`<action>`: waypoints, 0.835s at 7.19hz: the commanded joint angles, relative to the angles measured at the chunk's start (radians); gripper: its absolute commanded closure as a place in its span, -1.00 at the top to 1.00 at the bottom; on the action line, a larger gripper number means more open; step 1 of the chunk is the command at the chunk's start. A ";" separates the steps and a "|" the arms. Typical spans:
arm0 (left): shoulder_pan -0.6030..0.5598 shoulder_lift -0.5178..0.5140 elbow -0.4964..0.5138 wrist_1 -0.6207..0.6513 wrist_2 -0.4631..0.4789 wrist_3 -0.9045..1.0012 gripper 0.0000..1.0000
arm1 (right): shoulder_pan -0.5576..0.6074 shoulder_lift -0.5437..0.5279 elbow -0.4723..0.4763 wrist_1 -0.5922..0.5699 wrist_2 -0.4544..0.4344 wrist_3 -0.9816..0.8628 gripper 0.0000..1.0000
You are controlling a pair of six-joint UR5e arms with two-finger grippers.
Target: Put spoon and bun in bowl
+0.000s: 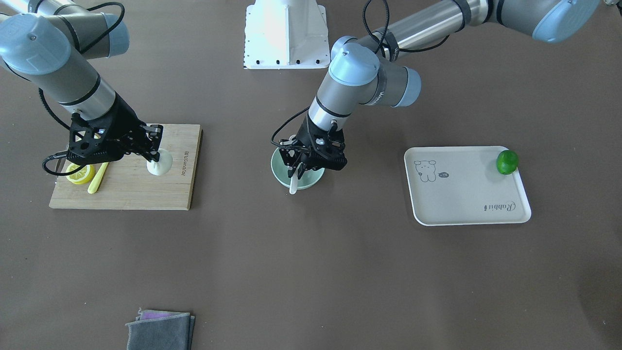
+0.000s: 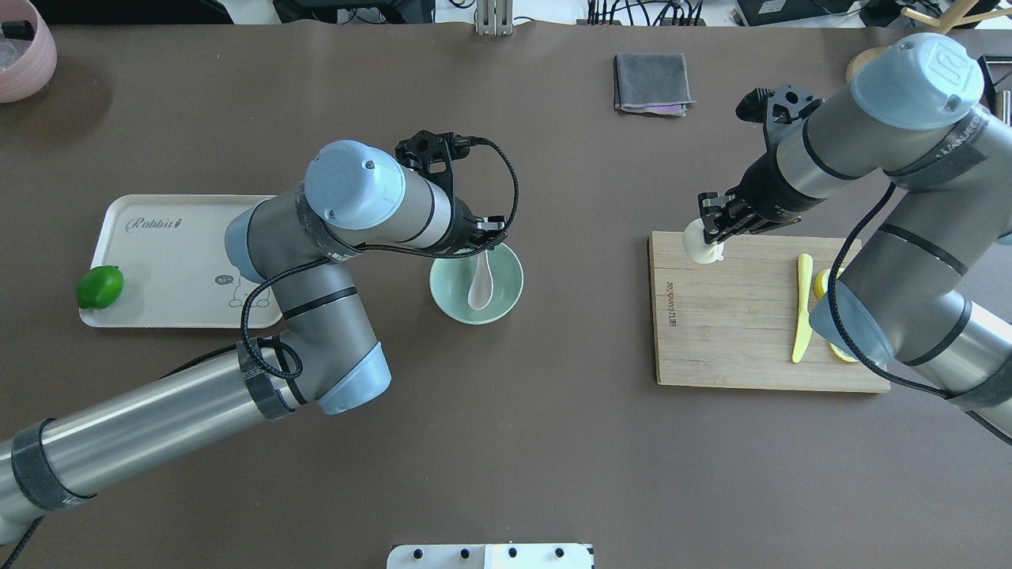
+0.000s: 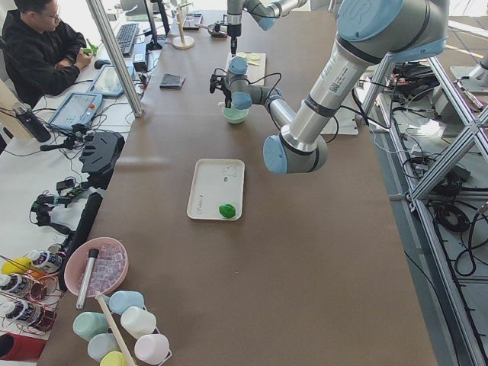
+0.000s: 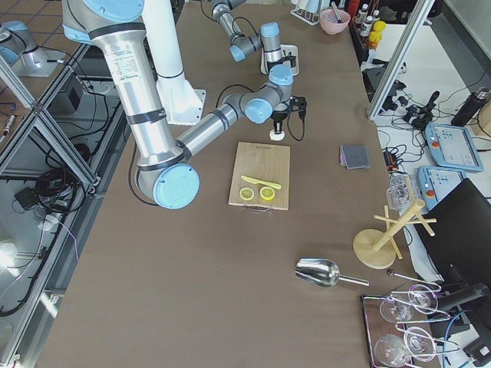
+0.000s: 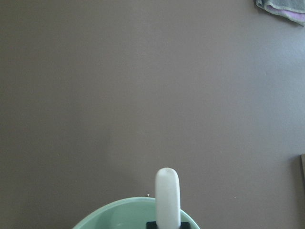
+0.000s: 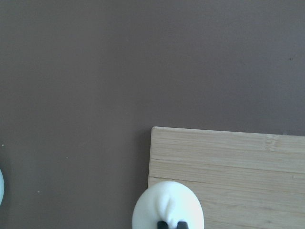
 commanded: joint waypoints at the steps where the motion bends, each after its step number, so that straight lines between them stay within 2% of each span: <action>1: -0.001 0.011 0.001 -0.002 0.009 0.002 0.95 | -0.001 0.008 -0.001 -0.001 -0.002 0.003 -1.00; 3: -0.012 0.011 -0.004 0.000 0.028 0.008 0.96 | -0.008 0.058 -0.001 -0.003 -0.008 0.086 -1.00; 6: -0.145 0.047 -0.010 0.004 -0.012 0.097 0.96 | -0.054 0.199 -0.009 -0.026 -0.035 0.188 -1.00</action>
